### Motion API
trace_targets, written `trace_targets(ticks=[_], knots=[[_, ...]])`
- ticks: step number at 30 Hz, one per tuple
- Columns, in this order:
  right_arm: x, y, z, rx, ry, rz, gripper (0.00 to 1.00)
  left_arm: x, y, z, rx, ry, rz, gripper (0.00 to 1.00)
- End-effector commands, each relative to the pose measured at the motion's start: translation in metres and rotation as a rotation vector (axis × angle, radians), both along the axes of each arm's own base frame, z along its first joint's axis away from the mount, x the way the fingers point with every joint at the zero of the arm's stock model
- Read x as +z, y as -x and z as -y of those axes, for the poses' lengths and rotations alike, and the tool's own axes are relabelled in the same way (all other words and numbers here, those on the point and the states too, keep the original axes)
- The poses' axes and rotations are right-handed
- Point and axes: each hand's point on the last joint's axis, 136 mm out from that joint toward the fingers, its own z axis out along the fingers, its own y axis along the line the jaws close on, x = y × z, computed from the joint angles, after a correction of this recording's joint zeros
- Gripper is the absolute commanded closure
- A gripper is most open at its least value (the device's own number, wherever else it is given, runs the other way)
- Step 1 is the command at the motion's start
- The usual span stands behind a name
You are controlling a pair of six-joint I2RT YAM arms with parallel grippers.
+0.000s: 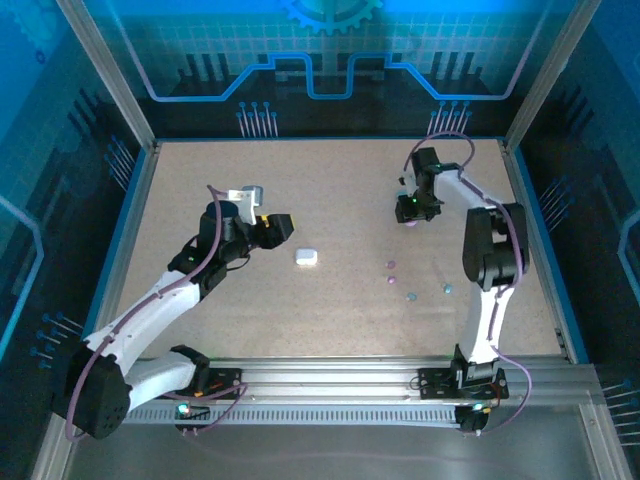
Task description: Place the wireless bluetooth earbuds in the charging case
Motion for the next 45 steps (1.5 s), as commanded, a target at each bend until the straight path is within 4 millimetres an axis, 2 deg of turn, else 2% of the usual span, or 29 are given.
trace_targets(ticks=[1, 5, 7, 10, 13, 16, 20, 24, 30, 36, 41, 45], knots=[[0.101, 0.007, -0.058, 0.131, -0.217, 0.264, 0.7, 0.031, -0.007, 0.008, -0.017, 0.08, 0.041, 0.4], [0.184, 0.038, -0.088, 0.267, -0.385, 0.532, 0.7, 0.069, -0.008, 0.022, -0.084, 0.148, 0.085, 0.4], [0.215, 0.062, -0.104, 0.403, -0.444, 0.656, 0.69, 0.088, -0.007, 0.032, -0.136, 0.192, 0.1, 0.4], [0.243, 0.094, -0.121, 0.579, -0.436, 0.827, 0.69, 0.112, -0.005, 0.049, -0.22, 0.236, 0.111, 0.39], [0.249, 0.119, -0.134, 0.706, -0.382, 0.912, 0.69, 0.129, 0.002, 0.071, -0.307, 0.246, 0.135, 0.38], [0.248, 0.131, -0.142, 0.774, -0.315, 0.945, 0.7, 0.137, 0.011, 0.097, -0.392, 0.241, 0.154, 0.37], [0.249, 0.14, -0.151, 0.831, -0.269, 0.971, 0.7, 0.131, 0.025, 0.126, -0.506, 0.185, 0.139, 0.36], [0.247, 0.146, -0.158, 0.868, -0.258, 0.975, 0.7, 0.123, 0.029, 0.142, -0.546, 0.178, 0.104, 0.36], [0.249, 0.151, -0.161, 0.892, -0.26, 1.001, 0.69, 0.11, 0.026, 0.154, -0.55, 0.18, 0.053, 0.39], [0.251, 0.153, -0.163, 0.899, -0.258, 1.015, 0.68, 0.103, 0.025, 0.162, -0.562, 0.175, 0.014, 0.46], [0.253, 0.153, -0.162, 0.895, -0.215, 1.047, 0.66, 0.097, 0.02, 0.162, -0.533, 0.171, -0.019, 0.69], [0.261, 0.148, -0.152, 0.827, -0.177, 1.136, 0.57, 0.099, 0.017, 0.157, -0.488, 0.205, -0.03, 0.81]])
